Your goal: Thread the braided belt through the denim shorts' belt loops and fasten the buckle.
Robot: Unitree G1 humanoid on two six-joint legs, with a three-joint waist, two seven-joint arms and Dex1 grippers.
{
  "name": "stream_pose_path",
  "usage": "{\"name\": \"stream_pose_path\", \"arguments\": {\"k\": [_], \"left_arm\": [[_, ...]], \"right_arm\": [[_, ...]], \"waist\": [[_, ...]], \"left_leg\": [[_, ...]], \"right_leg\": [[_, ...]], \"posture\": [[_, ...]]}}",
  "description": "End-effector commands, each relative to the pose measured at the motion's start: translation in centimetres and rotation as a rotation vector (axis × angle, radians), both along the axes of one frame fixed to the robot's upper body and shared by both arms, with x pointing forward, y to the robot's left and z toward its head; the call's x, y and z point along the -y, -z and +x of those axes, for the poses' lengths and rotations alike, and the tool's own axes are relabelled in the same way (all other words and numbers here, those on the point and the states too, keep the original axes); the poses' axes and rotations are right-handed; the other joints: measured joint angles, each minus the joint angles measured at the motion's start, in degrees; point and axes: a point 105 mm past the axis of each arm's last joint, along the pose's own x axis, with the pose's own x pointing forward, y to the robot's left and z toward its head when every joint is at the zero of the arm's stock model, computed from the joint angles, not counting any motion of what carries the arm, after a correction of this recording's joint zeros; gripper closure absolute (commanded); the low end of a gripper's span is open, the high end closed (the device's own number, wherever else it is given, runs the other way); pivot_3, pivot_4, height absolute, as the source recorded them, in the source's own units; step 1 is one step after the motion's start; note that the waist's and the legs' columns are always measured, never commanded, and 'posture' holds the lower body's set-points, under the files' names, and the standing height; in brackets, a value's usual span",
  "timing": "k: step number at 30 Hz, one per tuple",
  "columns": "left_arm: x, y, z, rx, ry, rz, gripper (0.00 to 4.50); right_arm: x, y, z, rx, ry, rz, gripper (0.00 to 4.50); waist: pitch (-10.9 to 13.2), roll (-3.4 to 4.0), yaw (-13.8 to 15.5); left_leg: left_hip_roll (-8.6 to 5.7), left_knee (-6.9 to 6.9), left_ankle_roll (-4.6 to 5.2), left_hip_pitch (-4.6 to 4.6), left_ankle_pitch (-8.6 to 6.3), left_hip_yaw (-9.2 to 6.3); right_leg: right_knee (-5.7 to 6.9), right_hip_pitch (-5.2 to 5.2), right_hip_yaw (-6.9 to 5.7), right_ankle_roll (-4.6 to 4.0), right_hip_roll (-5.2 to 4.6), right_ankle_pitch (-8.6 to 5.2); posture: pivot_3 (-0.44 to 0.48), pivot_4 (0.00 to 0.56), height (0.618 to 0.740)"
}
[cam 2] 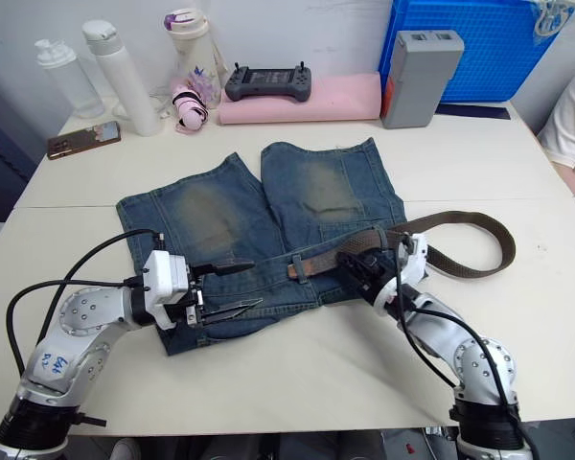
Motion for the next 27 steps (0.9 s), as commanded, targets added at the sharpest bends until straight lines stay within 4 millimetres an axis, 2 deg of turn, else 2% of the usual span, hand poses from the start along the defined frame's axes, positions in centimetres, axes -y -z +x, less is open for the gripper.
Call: {"name": "stream_pose_path", "arguments": {"k": [1, 4, 7, 10, 13, 14, 17, 20, 24, 25, 27], "left_arm": [[0.2, -0.1, 0.0, 0.118, 0.038, 0.081, 1.4], [0.0, 0.9, 0.4, 0.315, 0.088, 0.259, 1.4], [-0.1, 1.0, 1.5, 0.525, 0.106, 0.362, 1.4], [-0.2, 1.7, 2.1, 0.619, 0.155, 0.454, 1.4], [0.1, 1.6, 3.2, 0.721, 0.137, 0.484, 1.4], [0.3, 1.5, 3.4, 0.731, 0.135, 0.472, 1.4], [0.6, 2.8, 3.5, 0.734, 0.17, 0.517, 1.4], [0.6, 2.6, 3.8, 0.743, 0.146, 0.489, 2.18], [0.7, 2.6, 3.7, 0.751, 0.157, 0.488, 4.13], [0.6, 2.8, 3.8, 0.751, 0.148, 0.494, 4.44], [0.5, 2.8, 3.9, 0.755, 0.136, 0.498, 4.44]], "right_arm": [[-2.0, -1.1, -0.6, 0.051, -0.048, -0.004, 4.5], [-3.1, -1.2, -0.7, 0.043, -0.07, 0.008, 4.5], [-3.7, -1.1, -1.0, 0.031, -0.086, 0.012, 4.5], [-3.8, -1.0, -1.1, 0.022, -0.09, 0.012, 4.5], [-3.8, -0.9, -1.1, 0.02, -0.092, 0.014, 4.5], [-3.8, -1.0, -1.2, 0.02, -0.093, 0.015, 4.5], [-3.9, -1.1, -1.3, 0.022, -0.093, 0.02, 4.5], [-3.9, -1.1, -1.3, 0.024, -0.093, 0.02, 4.5], [-3.9, -1.1, -1.4, 0.024, -0.094, 0.019, 4.5], [-4.0, -1.1, -1.5, 0.025, -0.099, 0.016, 4.5], [-4.1, -1.1, -1.6, 0.025, -0.11, 0.009, 4.5]], "waist": [[0.0, 0.0, 0.06], [0.0, 0.0, 0.04], [0.0, 0.0, 0.17], [0.0, 0.0, 0.06], [0.0, 0.0, -0.06], [0.0, 0.0, -0.06], [0.0, 0.0, -0.1], [0.0, -0.01, -0.13], [0.0, -0.01, -0.15], [0.0, -0.01, -0.14], [0.0, -0.01, -0.1]], "left_leg": [[0.0, 0.0, 0.0, 0.0, 0.0, 0.0], [-0.02, 0.0, 0.0, 0.01, 0.0, 0.06], [-0.03, -0.01, 0.0, 0.0, 0.0, 0.09], [-0.03, -0.01, 0.0, 0.0, 0.0, 0.11], [-0.02, -0.05, 0.0, 0.0, 0.0, 0.17], [0.0, -0.05, 0.0, 0.0, 0.0, 0.18], [0.0, -0.06, 0.0, 0.0, 0.0, 0.19], [0.01, -0.07, 0.0, -0.01, 0.0, 0.21], [0.02, -0.07, 0.0, -0.01, 0.0, 0.21], [0.02, -0.07, 0.0, -0.01, 0.0, 0.21], [0.01, -0.07, 0.0, -0.01, 0.0, 0.21]], "right_leg": [[0.0, 0.0, 0.0, 0.0, 0.0, 0.0], [0.0, -0.01, 0.0, 0.0, 0.0, 0.0], [0.0, -0.04, -0.01, 0.0, 0.0, 0.0], [0.0, -0.05, -0.03, -0.01, -0.01, 0.0], [0.01, -0.11, -0.04, -0.01, -0.01, 0.0], [0.02, -0.13, -0.06, -0.01, -0.01, 0.0], [0.04, -0.14, -0.08, 0.0, -0.02, 0.0], [0.08, -0.2, -0.09, 0.0, -0.03, 0.0], [0.19, -0.25, -0.08, 0.0, -0.04, 0.0], [0.19, -0.25, -0.08, 0.0, -0.05, 0.0], [0.21, -0.25, -0.08, 0.0, -0.06, 0.0]], "posture": [[0.0, 0.15, 0.714], [0.0, 0.15, 0.714], [0.0, 0.15, 0.714], [0.0, 0.15, 0.714], [0.0, 0.15, 0.714], [0.0, 0.15, 0.714], [0.0, 0.15, 0.714], [0.0, 0.15, 0.714], [0.0, 0.15, 0.714], [0.0, 0.15, 0.714], [0.0, 0.15, 0.714]]}}
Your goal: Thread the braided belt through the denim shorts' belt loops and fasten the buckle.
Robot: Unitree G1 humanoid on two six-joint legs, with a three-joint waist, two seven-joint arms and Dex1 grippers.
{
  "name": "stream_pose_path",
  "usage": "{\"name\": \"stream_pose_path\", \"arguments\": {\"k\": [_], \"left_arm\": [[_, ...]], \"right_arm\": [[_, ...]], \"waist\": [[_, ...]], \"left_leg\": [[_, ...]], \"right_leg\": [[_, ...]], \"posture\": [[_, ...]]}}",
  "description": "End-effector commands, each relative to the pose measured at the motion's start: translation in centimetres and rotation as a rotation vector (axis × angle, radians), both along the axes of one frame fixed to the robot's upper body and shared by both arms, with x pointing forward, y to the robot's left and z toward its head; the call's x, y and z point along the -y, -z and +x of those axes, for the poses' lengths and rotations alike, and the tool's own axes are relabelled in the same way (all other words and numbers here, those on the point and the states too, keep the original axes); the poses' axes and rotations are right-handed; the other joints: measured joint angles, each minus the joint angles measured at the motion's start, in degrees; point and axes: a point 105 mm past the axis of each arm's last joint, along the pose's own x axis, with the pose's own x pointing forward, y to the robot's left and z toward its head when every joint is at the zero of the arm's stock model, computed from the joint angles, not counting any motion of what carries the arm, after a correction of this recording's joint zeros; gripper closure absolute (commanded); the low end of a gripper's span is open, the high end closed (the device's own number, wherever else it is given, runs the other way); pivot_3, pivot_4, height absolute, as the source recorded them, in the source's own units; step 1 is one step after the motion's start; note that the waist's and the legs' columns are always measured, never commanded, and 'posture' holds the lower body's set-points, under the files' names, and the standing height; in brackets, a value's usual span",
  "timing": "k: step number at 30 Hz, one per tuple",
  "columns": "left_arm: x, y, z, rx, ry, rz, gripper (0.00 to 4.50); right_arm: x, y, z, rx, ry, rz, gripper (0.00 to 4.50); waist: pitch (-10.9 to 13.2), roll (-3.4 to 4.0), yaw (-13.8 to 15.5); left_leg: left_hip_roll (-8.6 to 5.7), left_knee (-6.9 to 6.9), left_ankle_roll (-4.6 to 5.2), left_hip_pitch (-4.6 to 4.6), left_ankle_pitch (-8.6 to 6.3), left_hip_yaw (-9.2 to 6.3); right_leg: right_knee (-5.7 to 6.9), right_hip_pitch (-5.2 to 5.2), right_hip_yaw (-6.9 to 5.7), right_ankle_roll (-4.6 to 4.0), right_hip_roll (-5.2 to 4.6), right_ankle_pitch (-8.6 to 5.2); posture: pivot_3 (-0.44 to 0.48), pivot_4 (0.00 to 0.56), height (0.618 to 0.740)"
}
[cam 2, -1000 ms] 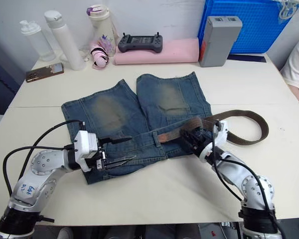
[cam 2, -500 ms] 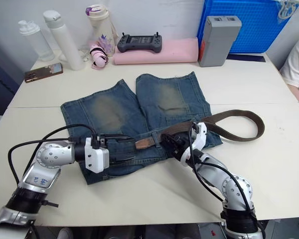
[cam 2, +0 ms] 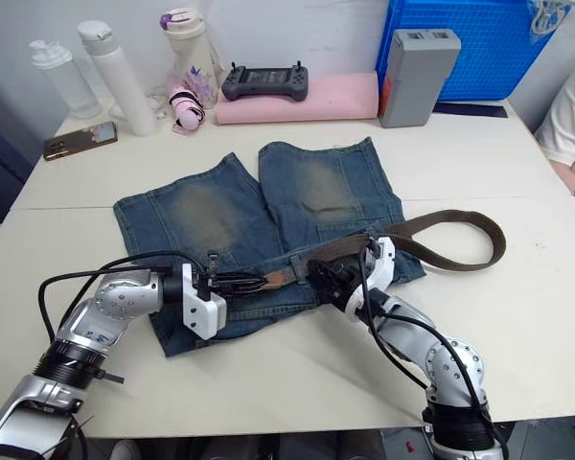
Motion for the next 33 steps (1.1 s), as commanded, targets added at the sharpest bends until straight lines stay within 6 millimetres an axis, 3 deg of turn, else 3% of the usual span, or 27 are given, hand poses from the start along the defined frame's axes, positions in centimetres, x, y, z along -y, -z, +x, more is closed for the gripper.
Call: {"name": "stream_pose_path", "arguments": {"k": [1, 3, 6, 9, 13, 14, 18, 21, 24, 29, 33], "left_arm": [[0.0, -0.4, 0.1, 0.037, -0.007, -0.005, 4.44], [0.2, -0.7, 0.2, 0.046, -0.008, -0.013, 4.44], [0.4, -1.0, 0.2, 0.055, -0.008, -0.027, 4.5], [0.4, -0.9, 0.1, 0.049, -0.008, -0.03, 4.5], [0.4, -1.0, 0.0, 0.039, -0.007, -0.043, 4.5], [0.4, -1.0, 0.0, 0.039, -0.007, -0.043, 4.5], [0.5, -1.0, 0.0, 0.031, -0.005, -0.049, 4.5], [0.6, -1.1, 0.0, 0.026, -0.006, -0.054, 4.5], [0.7, -1.1, 0.0, 0.022, -0.007, -0.06, 4.5], [0.7, -1.2, -0.1, 0.017, -0.006, -0.066, 4.5], [0.9, -1.2, -0.2, 0.012, -0.001, -0.07, 4.5]], "right_arm": [[-0.8, -1.3, -0.9, 0.052, -0.051, 0.007, 4.5], [-0.9, -1.3, -1.1, 0.052, -0.06, 0.002, 4.5], [-0.6, -2.0, -1.4, 0.075, -0.073, -0.004, 3.31], [0.5, -3.4, -2.2, 0.187, -0.108, -0.127, 1.88], [1.5, -4.5, -4.0, 0.446, -0.232, -0.505, 0.1], [1.6, -4.3, -4.3, 0.488, -0.256, -0.584, 0.1], [3.8, -1.6, -3.8, 0.728, -0.373, -1.194, 0.1], [5.1, -0.3, -3.5, 0.913, -0.48, -1.472, 0.1], [6.0, 0.7, -3.4, 1.04, -0.551, -1.641, 0.1], [7.3, 1.6, -1.7, 1.06, -0.495, -1.805, 0.1], [6.9, 1.6, -0.4, 1.029, -0.418, -1.81, 1.81]], "waist": [[0.0, 0.0, 0.0], [0.0, 0.0, -0.01], [0.0, 0.0, -0.01], [0.0, 0.0, 0.1], [-0.02, -0.05, 0.23], [-0.02, -0.06, 0.24], [-0.01, -0.14, 0.25], [0.01, -0.27, 0.29], [0.01, -0.28, 0.28], [-0.06, -0.43, 0.27], [-0.05, -0.52, 0.27]], "left_leg": [[0.0, 0.0, 0.0, 0.0, 0.0, 0.0], [0.0, 0.0, 0.0, 0.0, 0.0, 0.0], [0.0, 0.0, 0.0, 0.0, 0.0, -0.01], [-0.02, 0.01, 0.0, -0.01, 0.0, -0.01], [-0.02, 0.03, 0.04, -0.04, -0.02, 0.07], [0.0, 0.03, 0.04, -0.04, -0.02, 0.07], [0.01, 0.02, 0.05, -0.03, -0.03, 0.32], [-0.01, 0.05, 0.08, -0.04, -0.04, 0.56], [0.01, 0.08, 0.08, -0.04, -0.04, 0.61], [0.03, 0.11, 0.07, -0.03, -0.04, 0.59], [0.06, 0.29, 0.07, -0.02, -0.03, 0.55]], "right_leg": [[0.0, 0.0, 0.0, 0.0, 0.0, 0.0], [0.0, 0.0, 0.0, 0.0, 0.0, 0.0], [0.01, 0.0, 0.0, 0.0, 0.0, 0.0], [0.01, -0.01, 0.01, 0.0, -0.04, 0.0], [-0.1, -0.01, 0.0, 0.0, -0.05, 0.0], [-0.1, 0.0, -0.03, 0.0, -0.04, 0.0], [-0.29, -0.02, -0.03, 0.0, -0.06, 0.0], [-0.4, -0.02, 0.0, 0.0, -0.11, 0.0], [-0.4, -0.01, -0.02, 0.0, -0.1, 0.0], [-0.4, 0.02, -0.04, 0.0, -0.1, 0.0], [-0.36, 0.14, -0.08, 0.0, -0.09, 0.01]], "posture": [[0.0, 0.15, 0.714], [0.0, 0.15, 0.714], [0.0, 0.15, 0.714], [0.0, 0.15, 0.714], [0.0, 0.15, 0.714], [0.0, 0.15, 0.714], [0.0, 0.15, 0.714], [0.0, 0.15, 0.714], [0.0, 0.15, 0.714], [0.0, 0.15, 0.714], [0.0, 0.15, 0.714]]}}
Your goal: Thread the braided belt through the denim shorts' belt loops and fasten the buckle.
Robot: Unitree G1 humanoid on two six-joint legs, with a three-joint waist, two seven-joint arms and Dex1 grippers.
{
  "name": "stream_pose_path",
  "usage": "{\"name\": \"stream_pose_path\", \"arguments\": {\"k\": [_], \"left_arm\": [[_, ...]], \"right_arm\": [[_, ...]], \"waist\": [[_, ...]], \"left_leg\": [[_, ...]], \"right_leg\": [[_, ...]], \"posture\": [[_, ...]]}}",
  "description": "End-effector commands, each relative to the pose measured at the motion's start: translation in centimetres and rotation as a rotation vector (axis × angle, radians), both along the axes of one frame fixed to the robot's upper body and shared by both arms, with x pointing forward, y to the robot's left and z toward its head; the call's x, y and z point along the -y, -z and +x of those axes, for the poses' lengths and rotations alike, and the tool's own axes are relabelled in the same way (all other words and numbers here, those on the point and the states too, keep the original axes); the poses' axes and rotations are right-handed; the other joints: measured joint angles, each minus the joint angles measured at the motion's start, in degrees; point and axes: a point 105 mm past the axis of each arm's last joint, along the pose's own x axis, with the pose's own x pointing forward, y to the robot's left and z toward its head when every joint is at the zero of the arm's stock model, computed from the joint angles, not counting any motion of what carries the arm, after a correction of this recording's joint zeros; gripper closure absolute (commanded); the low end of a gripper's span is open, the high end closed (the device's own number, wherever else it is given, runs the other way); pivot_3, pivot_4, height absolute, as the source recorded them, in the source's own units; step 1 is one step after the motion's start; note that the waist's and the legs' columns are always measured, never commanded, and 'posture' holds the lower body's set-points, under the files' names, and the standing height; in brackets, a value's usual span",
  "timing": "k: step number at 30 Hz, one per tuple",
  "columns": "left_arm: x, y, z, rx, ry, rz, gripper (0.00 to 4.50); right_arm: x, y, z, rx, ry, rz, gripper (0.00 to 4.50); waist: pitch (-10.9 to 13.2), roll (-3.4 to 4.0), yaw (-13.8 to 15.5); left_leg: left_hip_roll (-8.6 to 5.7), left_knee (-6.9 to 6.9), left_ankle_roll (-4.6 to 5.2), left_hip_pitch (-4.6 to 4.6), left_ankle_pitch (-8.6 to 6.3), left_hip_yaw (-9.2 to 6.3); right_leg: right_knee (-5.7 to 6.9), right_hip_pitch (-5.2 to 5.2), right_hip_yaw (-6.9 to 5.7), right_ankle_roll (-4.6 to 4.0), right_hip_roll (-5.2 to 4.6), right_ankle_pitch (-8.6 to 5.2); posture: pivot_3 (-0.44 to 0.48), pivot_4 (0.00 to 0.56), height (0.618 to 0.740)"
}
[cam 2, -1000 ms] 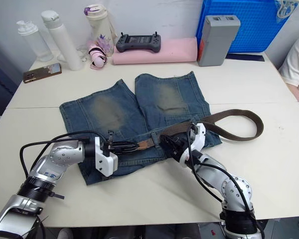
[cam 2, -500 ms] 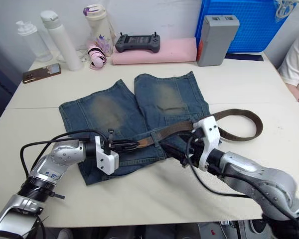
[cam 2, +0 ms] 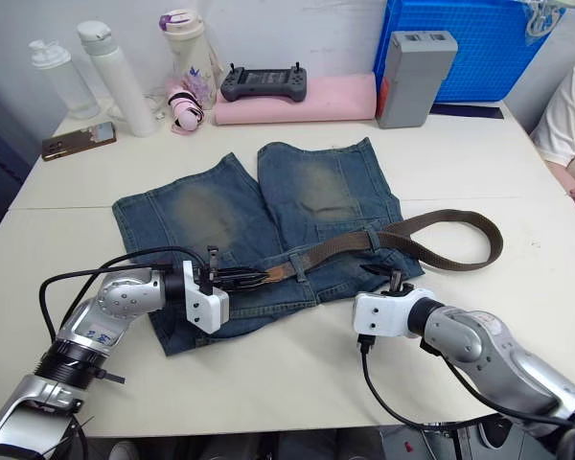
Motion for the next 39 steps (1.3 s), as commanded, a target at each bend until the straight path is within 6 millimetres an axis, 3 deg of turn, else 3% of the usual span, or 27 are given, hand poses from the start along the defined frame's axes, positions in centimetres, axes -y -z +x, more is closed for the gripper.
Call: {"name": "stream_pose_path", "arguments": {"k": [1, 5, 6, 11, 13, 18, 27, 33, 39], "left_arm": [[0.8, -0.9, -0.7, 0.021, 0.039, -0.037, 4.5], [0.8, -1.0, -0.7, 0.021, 0.038, -0.038, 4.5], [0.8, -1.0, -0.7, 0.021, 0.037, -0.038, 4.5], [0.7, -1.0, -0.8, 0.022, 0.033, -0.035, 4.5], [0.7, -0.9, -0.9, 0.021, 0.032, -0.034, 4.5], [0.7, -0.8, -1.3, 0.018, 0.036, -0.033, 4.5], [0.6, -0.5, -3.7, -0.049, 0.11, -0.066, 4.5], [-0.1, 0.1, -4.8, -0.088, 0.11, -0.057, 4.5], [0.0, -1.1, -4.3, 0.022, 0.061, -0.091, 4.5]], "right_arm": [[0.6, 0.3, 1.4, 0.012, 0.078, -0.016, 2.24], [2.0, 1.3, 2.1, -0.063, 0.186, 0.0, 4.22], [2.8, 1.1, 2.5, -0.074, 0.229, 0.012, 4.44], [6.5, -0.4, 4.0, -0.079, 0.375, 0.016, 4.44], [8.9, -0.9, 4.5, -0.08, 0.46, 0.002, 4.44], [12.3, -0.8, 4.8, -0.094, 0.586, -0.021, 4.44], [15.1, -0.9, 5.5, -0.043, 0.737, -0.027, 4.44], [14.6, -1.9, 5.7, -0.015, 0.756, 0.067, 4.44], [11.9, -5.1, 4.4, -0.096, 0.696, 0.395, 2.19]], "waist": [[0.01, -0.04, -0.03], [0.02, -0.04, 0.11], [0.01, -0.05, 0.15], [0.01, -0.04, 1.15], [0.01, -0.04, 1.46], [0.01, -0.04, 1.6], [0.01, -0.04, 1.35], [0.02, -0.01, 1.33], [0.06, 0.07, 1.18]], "left_leg": [[0.01, 0.03, 0.0, 0.01, 0.0, -0.02], [0.02, 0.12, 0.0, 0.0, 0.0, -0.1], [0.02, 0.14, 0.0, 0.0, 0.0, -0.1], [0.01, 0.31, 0.04, 0.02, -0.02, -0.14], [0.01, 0.38, 0.08, 0.0, -0.05, -0.13], [-0.01, 0.37, 0.12, -0.06, -0.09, -0.17], [0.05, 0.38, 0.11, -0.03, -0.09, -0.22], [0.07, 0.37, 0.11, -0.03, -0.09, -0.27], [0.05, 0.33, 0.11, -0.05, -0.09, -0.27]], "right_leg": [[0.02, 0.03, -0.01, -0.01, 0.0, 0.01], [0.07, 0.07, -0.03, -0.02, 0.02, 0.01], [0.08, 0.07, -0.02, -0.02, 0.01, 0.01], [0.08, 0.2, -0.03, -0.02, 0.01, 0.02], [0.07, 0.25, -0.03, -0.02, -0.01, 0.03], [-0.03, 0.37, -0.08, -0.01, -0.02, 0.03], [-0.26, 0.57, -0.18, 0.0, 0.01, 0.04], [-0.27, 0.59, -0.18, 0.0, 0.02, 0.04], [-0.29, 0.55, -0.16, 0.01, 0.03, 0.04]], "posture": [[0.0, 0.15, 0.714], [0.0, 0.15, 0.714], [0.0, 0.15, 0.714], [0.0, 0.15, 0.714], [0.0, 0.15, 0.714], [0.0, 0.15, 0.714], [0.0, 0.15, 0.714], [0.0, 0.15, 0.714], [0.0, 0.15, 0.714]]}}
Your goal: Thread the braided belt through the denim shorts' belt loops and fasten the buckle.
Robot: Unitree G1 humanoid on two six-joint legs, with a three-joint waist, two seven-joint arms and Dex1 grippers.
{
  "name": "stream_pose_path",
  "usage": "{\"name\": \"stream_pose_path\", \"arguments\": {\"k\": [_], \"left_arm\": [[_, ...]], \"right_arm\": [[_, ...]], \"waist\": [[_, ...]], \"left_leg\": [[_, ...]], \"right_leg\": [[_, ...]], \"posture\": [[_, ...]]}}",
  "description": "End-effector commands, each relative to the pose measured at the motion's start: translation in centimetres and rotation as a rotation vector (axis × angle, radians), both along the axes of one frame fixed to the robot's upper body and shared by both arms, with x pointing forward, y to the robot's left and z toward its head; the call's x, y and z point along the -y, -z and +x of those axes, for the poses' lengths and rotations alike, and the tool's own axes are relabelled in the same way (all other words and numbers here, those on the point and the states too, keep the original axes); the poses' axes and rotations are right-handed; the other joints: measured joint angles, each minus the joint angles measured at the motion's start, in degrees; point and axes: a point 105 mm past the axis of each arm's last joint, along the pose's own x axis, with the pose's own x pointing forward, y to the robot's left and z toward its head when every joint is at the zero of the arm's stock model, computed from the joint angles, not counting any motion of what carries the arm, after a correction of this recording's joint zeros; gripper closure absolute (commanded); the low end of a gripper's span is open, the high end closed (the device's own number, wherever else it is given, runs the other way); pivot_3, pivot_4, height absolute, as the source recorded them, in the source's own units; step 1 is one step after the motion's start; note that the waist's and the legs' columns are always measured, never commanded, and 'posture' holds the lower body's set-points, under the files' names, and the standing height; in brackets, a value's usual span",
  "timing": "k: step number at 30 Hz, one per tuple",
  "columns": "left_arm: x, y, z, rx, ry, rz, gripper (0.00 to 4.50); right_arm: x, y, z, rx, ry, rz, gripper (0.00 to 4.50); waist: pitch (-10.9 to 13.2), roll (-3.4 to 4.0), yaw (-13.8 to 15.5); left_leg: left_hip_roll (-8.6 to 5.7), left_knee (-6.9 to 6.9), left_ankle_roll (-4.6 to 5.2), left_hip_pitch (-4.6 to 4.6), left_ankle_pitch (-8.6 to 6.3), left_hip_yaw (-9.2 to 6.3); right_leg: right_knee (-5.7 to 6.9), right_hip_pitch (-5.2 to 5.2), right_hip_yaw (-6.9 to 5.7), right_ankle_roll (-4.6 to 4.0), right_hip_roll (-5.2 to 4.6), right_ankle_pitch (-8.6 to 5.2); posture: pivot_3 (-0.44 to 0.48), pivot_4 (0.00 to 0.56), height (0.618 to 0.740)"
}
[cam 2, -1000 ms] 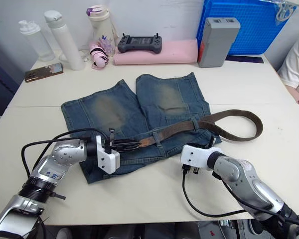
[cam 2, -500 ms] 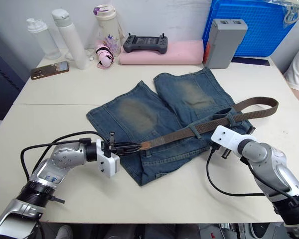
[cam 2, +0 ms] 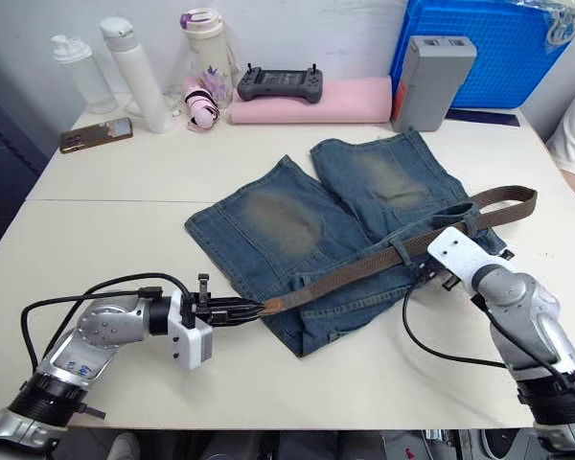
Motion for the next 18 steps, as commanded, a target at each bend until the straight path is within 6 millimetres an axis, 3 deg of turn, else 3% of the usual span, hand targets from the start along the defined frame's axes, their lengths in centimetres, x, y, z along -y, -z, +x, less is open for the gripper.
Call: {"name": "stream_pose_path", "arguments": {"k": [1, 2, 4, 6, 8, 11, 15, 18], "left_arm": [[0.3, -2.0, 0.0, 0.123, -0.017, -0.064, 4.5], [0.3, -2.3, 0.1, 0.148, -0.025, -0.07, 4.5], [0.2, -2.8, 0.2, 0.188, -0.035, -0.081, 4.5], [0.2, -3.1, 0.3, 0.216, -0.039, -0.092, 4.5], [0.2, -3.2, 0.2, 0.224, -0.038, -0.1, 4.5], [0.3, -3.2, 0.2, 0.226, -0.029, -0.095, 4.5], [0.4, -3.2, 0.2, 0.229, -0.02, -0.094, 4.5], [0.5, -3.3, 0.2, 0.232, -0.014, -0.096, 4.5]], "right_arm": [[-2.2, -4.2, -1.3, 0.058, -0.07, 0.233, 1.72], [-3.3, -4.8, -2.1, 0.021, -0.127, 0.309, 1.5], [-5.0, -5.8, -3.8, -0.066, -0.207, 0.464, 0.53], [-7.2, -6.7, -6.3, -0.212, -0.306, 0.71, 0.06], [-9.1, -7.2, -8.6, -0.324, -0.418, 0.861, 0.06], [-11.3, -6.5, -9.9, -0.398, -0.553, 1.077, 0.06], [-14.5, -4.5, -10.2, -0.433, -0.622, 1.408, 0.06], [-16.8, -3.2, -9.6, -0.402, -0.533, 1.599, 0.06]], "waist": [[0.01, 0.01, -0.07], [0.01, 0.03, -0.12], [0.05, 0.1, -0.2], [0.06, 0.11, -0.27], [0.06, 0.12, -0.26], [0.06, 0.11, -0.15], [-0.02, -0.04, 0.02], [0.06, 0.21, -0.25]], "left_leg": [[0.0, -0.02, -0.01, 0.01, 0.0, -0.02], [0.0, -0.03, -0.01, 0.01, 0.0, -0.03], [-0.01, -0.08, -0.02, 0.04, -0.01, -0.22], [-0.02, -0.11, -0.02, 0.09, -0.01, -0.31], [-0.01, -0.1, -0.02, 0.08, -0.01, -0.32], [0.03, -0.08, -0.02, 0.08, -0.01, -0.37], [-0.06, -0.08, -0.02, 0.09, -0.04, -0.53], [-0.13, -0.15, -0.05, 0.11, -0.05, -0.47]], "right_leg": [[-0.01, -0.01, 0.02, 0.0, 0.03, 0.0], [-0.01, -0.02, 0.01, 0.0, 0.04, 0.0], [-0.01, -0.05, 0.07, 0.0, 0.06, 0.0], [-0.01, -0.04, 0.09, 0.0, 0.09, 0.0], [0.0, -0.04, 0.09, 0.0, 0.08, 0.0], [0.0, -0.02, 0.07, 0.0, 0.08, 0.0], [0.0, 0.08, 0.0, -0.02, 0.05, 0.01], [0.09, -0.04, 0.09, -0.02, 0.07, 0.01]], "posture": [[0.0, 0.15, 0.714], [0.0, 0.15, 0.714], [0.0, 0.15, 0.714], [0.0, 0.15, 0.714], [0.0, 0.15, 0.714], [0.0, 0.15, 0.714], [0.0, 0.15, 0.714], [0.0, 0.15, 0.714]]}}
